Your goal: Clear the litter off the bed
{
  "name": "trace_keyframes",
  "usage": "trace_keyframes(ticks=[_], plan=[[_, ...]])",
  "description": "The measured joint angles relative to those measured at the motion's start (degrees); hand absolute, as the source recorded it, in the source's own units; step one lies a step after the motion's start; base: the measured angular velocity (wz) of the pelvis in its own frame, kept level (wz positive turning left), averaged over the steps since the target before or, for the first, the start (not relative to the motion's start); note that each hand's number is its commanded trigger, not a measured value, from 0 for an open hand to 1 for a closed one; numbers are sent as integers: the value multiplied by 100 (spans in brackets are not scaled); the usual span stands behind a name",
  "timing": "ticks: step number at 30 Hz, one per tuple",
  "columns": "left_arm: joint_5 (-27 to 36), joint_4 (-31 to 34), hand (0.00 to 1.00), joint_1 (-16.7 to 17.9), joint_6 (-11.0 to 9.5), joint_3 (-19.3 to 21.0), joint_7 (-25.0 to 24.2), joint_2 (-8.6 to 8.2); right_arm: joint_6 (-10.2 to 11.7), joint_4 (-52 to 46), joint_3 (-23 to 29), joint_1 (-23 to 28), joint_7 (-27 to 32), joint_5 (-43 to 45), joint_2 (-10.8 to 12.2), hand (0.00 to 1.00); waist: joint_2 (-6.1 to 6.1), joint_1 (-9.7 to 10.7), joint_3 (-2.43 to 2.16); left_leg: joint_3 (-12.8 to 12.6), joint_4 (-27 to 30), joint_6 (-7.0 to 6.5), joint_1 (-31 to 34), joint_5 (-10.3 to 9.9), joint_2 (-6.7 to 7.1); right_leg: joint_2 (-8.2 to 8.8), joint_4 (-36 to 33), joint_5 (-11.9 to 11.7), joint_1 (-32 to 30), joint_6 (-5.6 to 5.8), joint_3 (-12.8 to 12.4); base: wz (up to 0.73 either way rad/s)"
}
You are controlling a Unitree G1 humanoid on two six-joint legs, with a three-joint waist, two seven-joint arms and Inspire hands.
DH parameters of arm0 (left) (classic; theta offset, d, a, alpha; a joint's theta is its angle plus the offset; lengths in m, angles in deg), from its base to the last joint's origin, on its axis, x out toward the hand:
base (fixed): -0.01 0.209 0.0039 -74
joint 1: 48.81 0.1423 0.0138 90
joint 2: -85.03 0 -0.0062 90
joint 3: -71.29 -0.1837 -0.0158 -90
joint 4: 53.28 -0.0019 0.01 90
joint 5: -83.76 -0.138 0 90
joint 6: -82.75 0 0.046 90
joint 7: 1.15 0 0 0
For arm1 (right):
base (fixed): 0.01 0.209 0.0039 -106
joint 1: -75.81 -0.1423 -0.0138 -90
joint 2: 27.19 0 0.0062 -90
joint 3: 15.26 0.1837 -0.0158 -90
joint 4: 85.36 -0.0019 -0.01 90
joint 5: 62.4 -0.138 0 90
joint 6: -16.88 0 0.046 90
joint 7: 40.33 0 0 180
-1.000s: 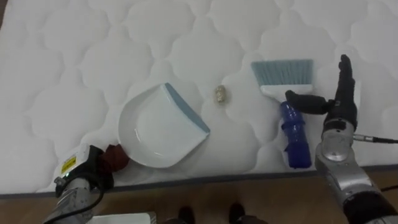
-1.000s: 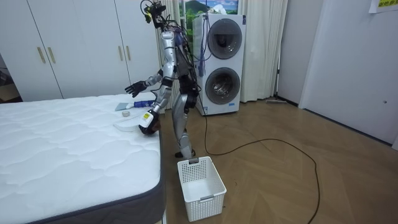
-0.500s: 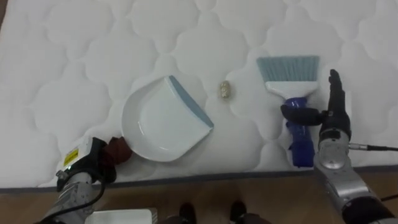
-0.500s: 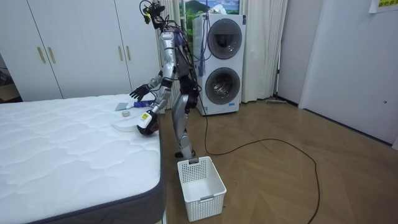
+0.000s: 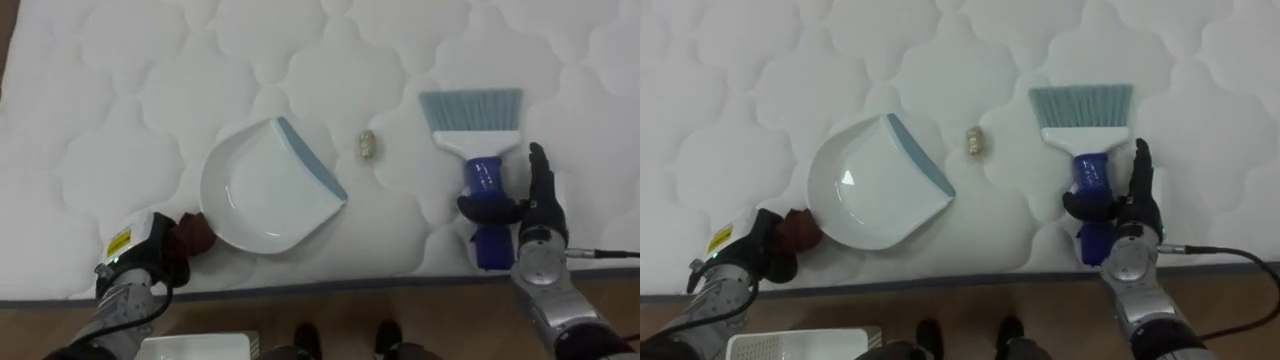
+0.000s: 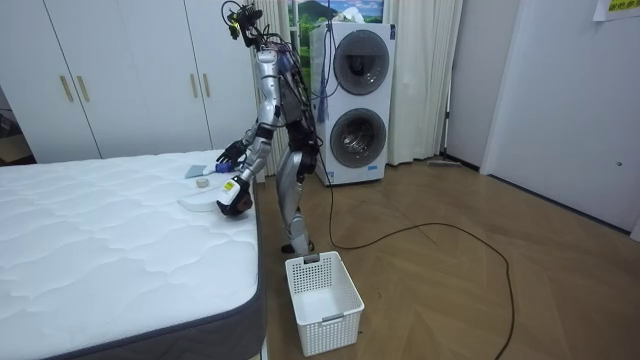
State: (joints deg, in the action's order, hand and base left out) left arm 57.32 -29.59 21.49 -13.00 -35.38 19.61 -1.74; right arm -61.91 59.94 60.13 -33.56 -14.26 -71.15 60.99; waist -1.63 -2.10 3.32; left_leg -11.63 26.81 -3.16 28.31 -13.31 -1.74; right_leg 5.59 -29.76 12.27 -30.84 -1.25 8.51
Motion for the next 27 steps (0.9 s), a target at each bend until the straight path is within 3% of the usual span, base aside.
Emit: trace_keyframes(ticks=[6,18,19,21,22,27], plan=[[-4,0,100,-30,66,80,-81,9,-7,30,4,-29,-185,45,-22,0,-2,-4,-2,-51,-18,-2,-14,5,-59,-80,162,-100,46,6,-48,-8],[-20,-37,100,-42,182,22,-175,28,-127,492,-5,-57,-545,455,-57,0,35,23,-23,-42,-169,-10,-227,53,-40,-72,314,-158,284,15,51,0],[-20,-37,100,-42,189,15,-176,29,-126,523,-5,-66,-563,455,-57,39,40,23,-26,-42,-167,-10,-227,53,-40,-70,315,-158,286,14,58,0],[-16,-51,100,-42,196,9,-182,29,-125,604,-6,-75,-610,456,-56,90,52,24,-29,-39,-166,-10,-235,53,-40,-55,311,-158,296,14,105,0],[-16,-57,100,-42,196,7,-183,29,-124,626,-6,-78,-625,456,-56,100,56,24,-29,-40,-166,-10,-242,53,-40,-54,310,-158,302,14,108,0],[-4,-67,100,-42,218,-43,-169,36,-134,918,-44,-180,-566,480,-121,100,124,49,-25,-11,-161,-8,-307,54,-42,-56,350,-160,406,11,156,3]])
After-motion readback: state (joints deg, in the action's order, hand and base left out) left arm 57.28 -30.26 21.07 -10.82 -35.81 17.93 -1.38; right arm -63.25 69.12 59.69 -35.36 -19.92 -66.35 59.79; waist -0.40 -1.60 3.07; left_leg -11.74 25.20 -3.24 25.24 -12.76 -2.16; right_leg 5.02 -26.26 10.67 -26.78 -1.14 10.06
